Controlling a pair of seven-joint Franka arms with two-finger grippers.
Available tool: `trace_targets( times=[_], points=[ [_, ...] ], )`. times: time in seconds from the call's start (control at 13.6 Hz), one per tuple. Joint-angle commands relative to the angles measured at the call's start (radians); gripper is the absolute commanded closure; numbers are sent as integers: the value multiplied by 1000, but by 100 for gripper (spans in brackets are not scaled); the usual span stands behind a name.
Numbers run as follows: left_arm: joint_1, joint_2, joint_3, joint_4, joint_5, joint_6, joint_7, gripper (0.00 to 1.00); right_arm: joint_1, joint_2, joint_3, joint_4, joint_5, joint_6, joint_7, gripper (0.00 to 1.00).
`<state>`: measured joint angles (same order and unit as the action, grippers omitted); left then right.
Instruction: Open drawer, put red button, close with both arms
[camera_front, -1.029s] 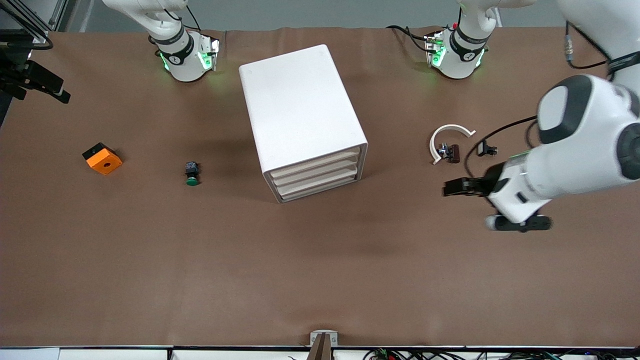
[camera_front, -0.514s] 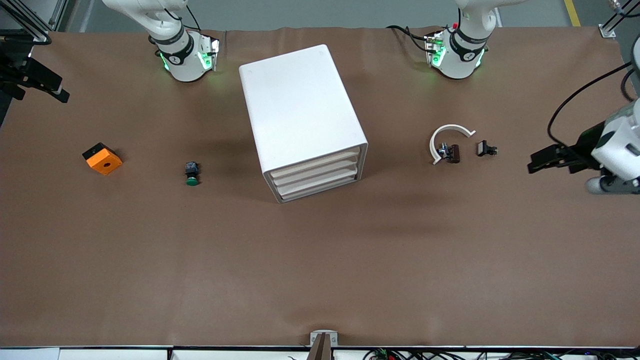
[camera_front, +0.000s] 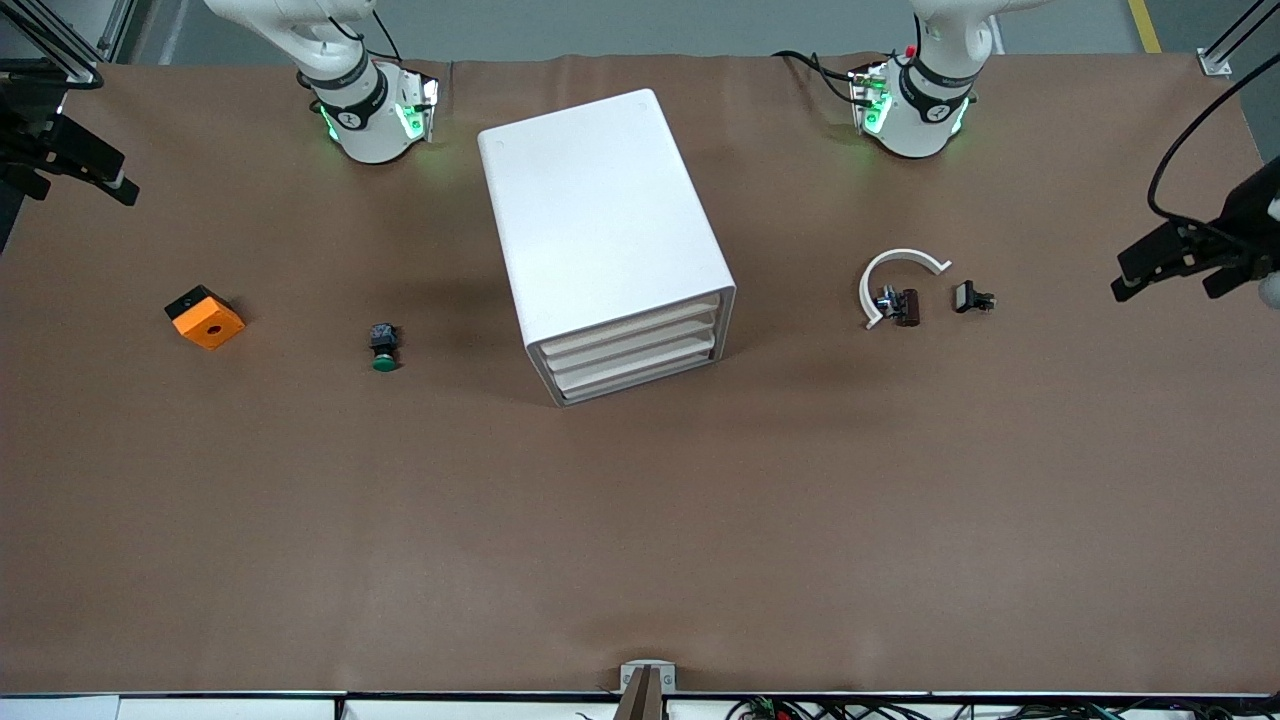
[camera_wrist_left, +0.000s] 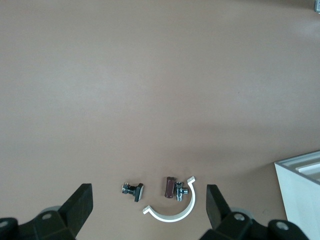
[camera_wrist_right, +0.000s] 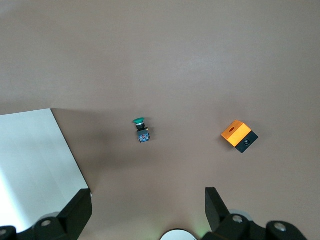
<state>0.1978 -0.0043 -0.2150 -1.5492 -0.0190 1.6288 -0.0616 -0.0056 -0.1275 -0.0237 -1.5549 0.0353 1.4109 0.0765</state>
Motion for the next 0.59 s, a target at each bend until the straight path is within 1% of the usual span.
trace_targets(
  times=[0.0,0.07,0.22,0.29,0.37,0.44,0.51],
  points=[
    [40,-92,-6,-91,13,28,12,0,6,-15,25,-2,-46,3,-12,0],
    [40,-97,-6,-91,11,28,12,0,-2,-15,45,-2,-61,8,-27,0],
    [28,-109,-4,-81,5,28,12,0,-36,-17,45,-2,-49,11,-75,0],
    [-18,-115,18,-80,5,28,12,0,-42,-17,45,-2,-46,13,-77,0],
    [-94,-115,93,-78,7,28,11,0,-42,-17,45,-2,-41,14,-77,0],
    [-157,-118,148,-78,7,28,11,0,-48,-17,41,-2,-22,16,-72,0],
    [-185,-121,173,-78,7,28,11,0,-62,-17,39,-2,6,14,-72,0]
  ],
)
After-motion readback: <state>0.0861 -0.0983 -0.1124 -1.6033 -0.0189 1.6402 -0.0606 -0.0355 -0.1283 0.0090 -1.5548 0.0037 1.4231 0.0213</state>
